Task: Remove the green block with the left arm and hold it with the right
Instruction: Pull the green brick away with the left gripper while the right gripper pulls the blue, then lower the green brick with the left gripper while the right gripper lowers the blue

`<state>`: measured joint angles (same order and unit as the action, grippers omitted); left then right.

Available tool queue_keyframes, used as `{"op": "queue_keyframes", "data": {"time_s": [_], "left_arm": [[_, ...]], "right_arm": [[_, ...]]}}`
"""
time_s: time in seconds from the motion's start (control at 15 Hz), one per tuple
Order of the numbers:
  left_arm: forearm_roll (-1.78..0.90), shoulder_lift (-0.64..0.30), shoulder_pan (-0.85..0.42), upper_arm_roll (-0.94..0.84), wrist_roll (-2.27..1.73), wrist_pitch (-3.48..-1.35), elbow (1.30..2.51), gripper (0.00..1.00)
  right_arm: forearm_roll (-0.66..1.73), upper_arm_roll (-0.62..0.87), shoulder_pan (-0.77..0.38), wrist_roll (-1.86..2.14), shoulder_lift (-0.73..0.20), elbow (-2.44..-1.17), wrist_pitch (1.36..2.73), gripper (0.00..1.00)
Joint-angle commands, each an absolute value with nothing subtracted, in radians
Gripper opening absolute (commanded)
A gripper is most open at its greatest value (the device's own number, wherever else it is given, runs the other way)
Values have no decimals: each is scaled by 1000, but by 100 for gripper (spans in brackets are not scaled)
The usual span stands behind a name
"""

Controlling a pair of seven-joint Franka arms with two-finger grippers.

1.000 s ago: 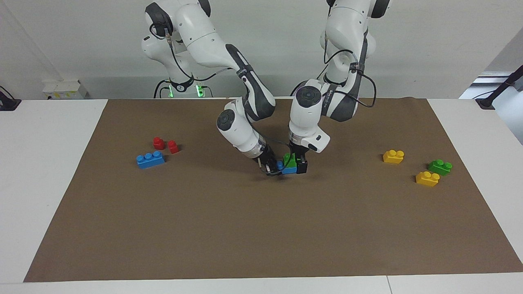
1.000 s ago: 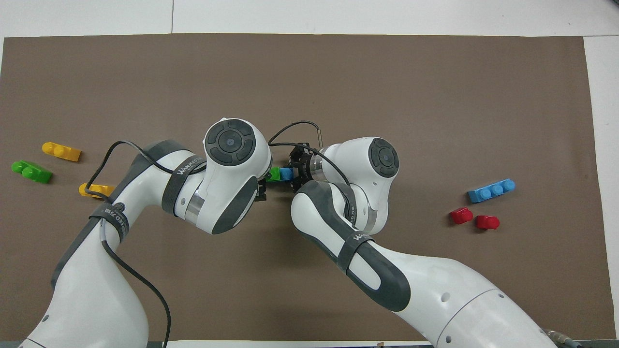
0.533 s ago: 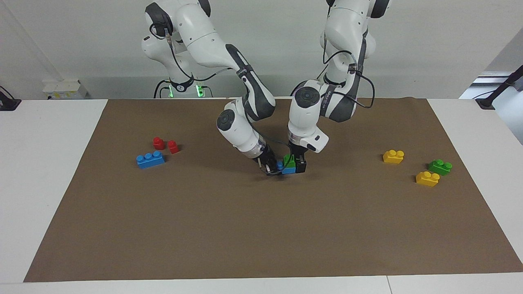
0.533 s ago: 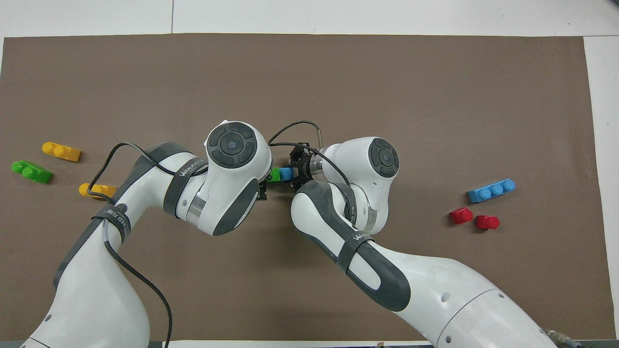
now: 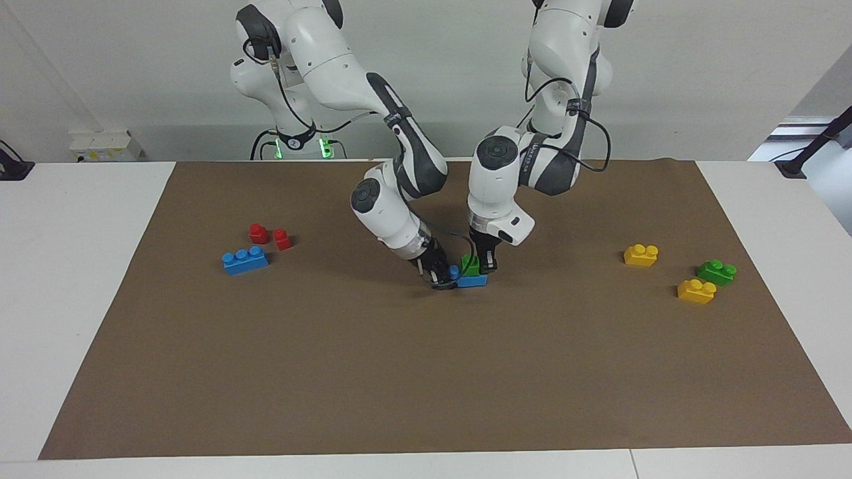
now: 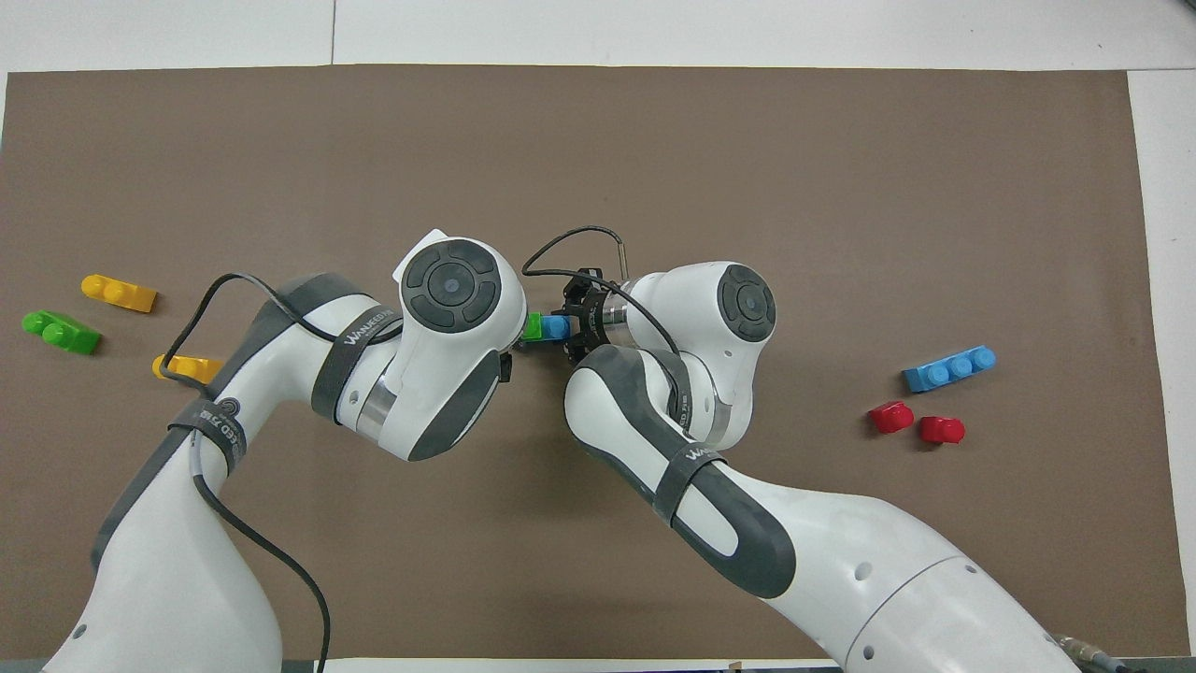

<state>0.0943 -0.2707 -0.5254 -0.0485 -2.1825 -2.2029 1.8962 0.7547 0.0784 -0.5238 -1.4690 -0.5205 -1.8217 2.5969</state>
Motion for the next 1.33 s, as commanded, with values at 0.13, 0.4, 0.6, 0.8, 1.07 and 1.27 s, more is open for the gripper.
{"op": "queue_keyframes", "data": {"time_s": [0.13, 0.4, 0.6, 0.8, 1.07, 1.27], "left_arm": [[104, -184, -485, -37, -2154, -2083, 1833, 0], [100, -120, -401, -35, -1999, -2007, 1810, 0], [100, -112, -313, -34, -1806, -1991, 1799, 0], [71, -114, -212, -31, -1602, -1996, 1802, 0], [18, -120, -79, -29, -1312, -2035, 1831, 0], [17, -152, -28, -26, -1198, -2104, 1864, 0]], "right_arm": [[776, 84, -522, -1436, -526, -1829, 2594, 0], [769, 74, -503, -1445, -508, -1781, 2509, 0], [697, 63, -369, -1427, -474, -1682, 2271, 0], [588, 64, -208, -1347, -466, -1565, 2018, 0], [569, 61, -43, -1183, -445, -1545, 1858, 0], [561, 61, 69, -1027, -430, -1603, 1841, 0]]}}
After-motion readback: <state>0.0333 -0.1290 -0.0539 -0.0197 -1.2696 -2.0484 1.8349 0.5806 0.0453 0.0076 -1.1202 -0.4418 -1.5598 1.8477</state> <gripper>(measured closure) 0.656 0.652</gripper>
